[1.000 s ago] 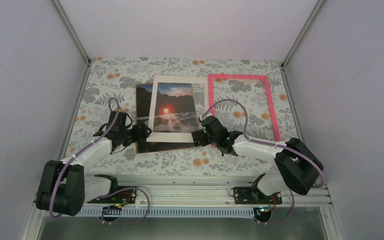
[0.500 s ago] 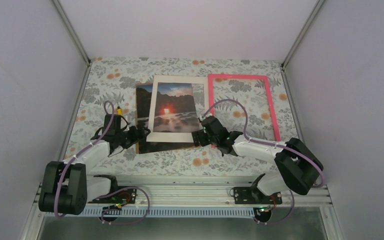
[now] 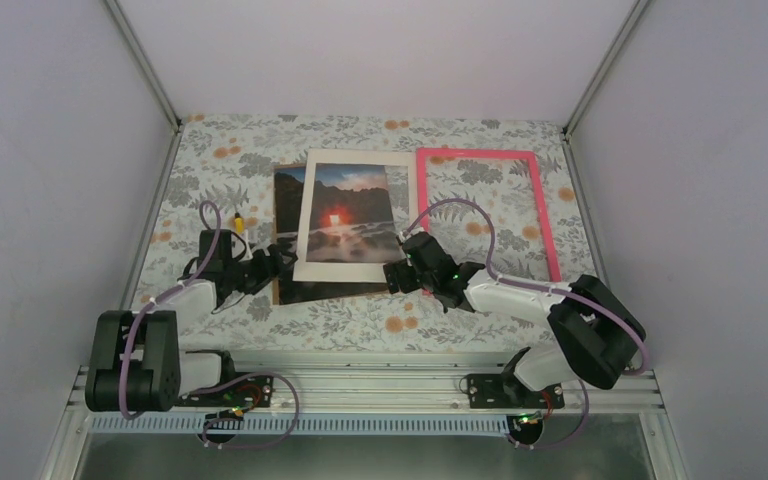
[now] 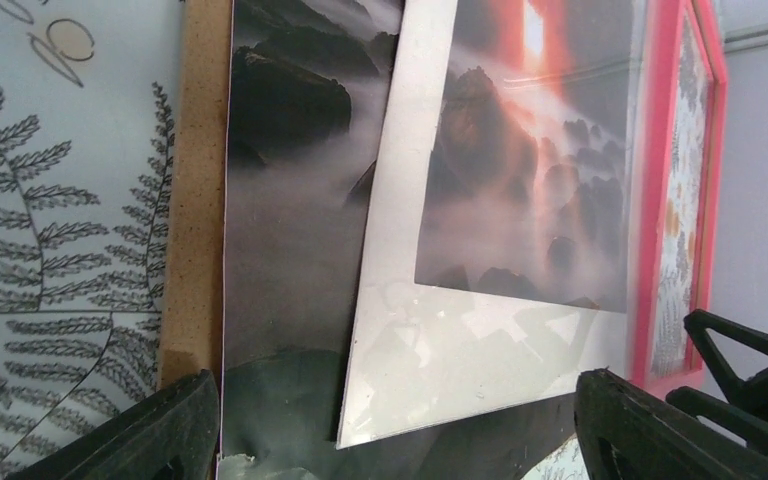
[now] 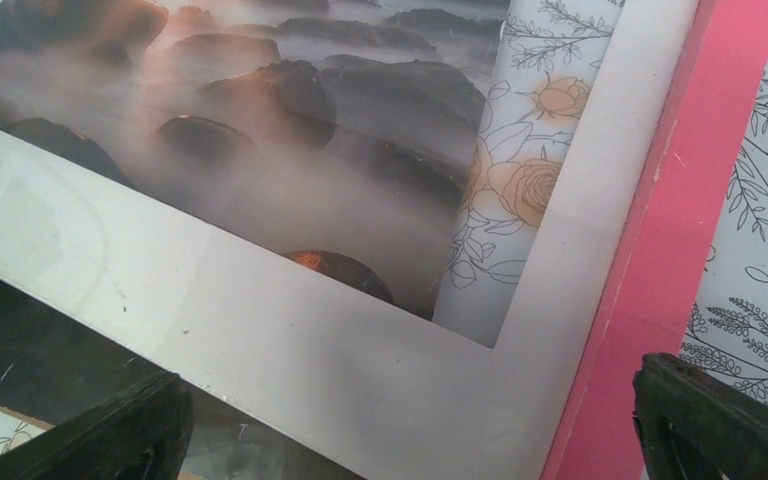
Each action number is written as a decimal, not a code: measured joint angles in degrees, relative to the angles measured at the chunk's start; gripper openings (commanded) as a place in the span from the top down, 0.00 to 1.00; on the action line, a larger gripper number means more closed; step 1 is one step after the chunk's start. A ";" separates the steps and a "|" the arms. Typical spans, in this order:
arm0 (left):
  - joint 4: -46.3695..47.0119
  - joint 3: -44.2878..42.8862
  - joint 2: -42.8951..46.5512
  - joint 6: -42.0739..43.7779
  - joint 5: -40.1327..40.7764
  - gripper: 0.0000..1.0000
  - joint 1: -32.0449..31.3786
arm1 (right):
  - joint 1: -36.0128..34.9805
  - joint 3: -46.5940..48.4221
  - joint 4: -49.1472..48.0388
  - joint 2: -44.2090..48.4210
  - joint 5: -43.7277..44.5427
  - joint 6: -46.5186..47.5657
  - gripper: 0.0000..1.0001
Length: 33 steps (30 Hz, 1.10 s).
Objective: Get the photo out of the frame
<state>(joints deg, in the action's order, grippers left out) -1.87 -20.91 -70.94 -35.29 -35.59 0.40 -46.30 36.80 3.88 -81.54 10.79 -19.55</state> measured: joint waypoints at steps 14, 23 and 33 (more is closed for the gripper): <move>5.29 0.20 -3.23 -0.35 -4.44 0.16 0.50 | 0.00 0.07 0.04 -0.76 -0.04 0.04 0.00; 6.56 -0.35 -3.63 -1.38 -5.40 0.19 0.52 | 0.00 0.35 0.26 -1.11 -0.07 0.22 0.00; 11.23 -2.29 -9.46 -3.04 -5.77 0.29 1.70 | 0.00 0.81 0.50 -1.36 -0.20 0.46 0.00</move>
<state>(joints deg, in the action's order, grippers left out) 9.37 -23.20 -80.40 -38.33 -41.36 2.11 -46.30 37.60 4.38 -82.89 10.59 -19.09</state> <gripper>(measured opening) 0.757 0.998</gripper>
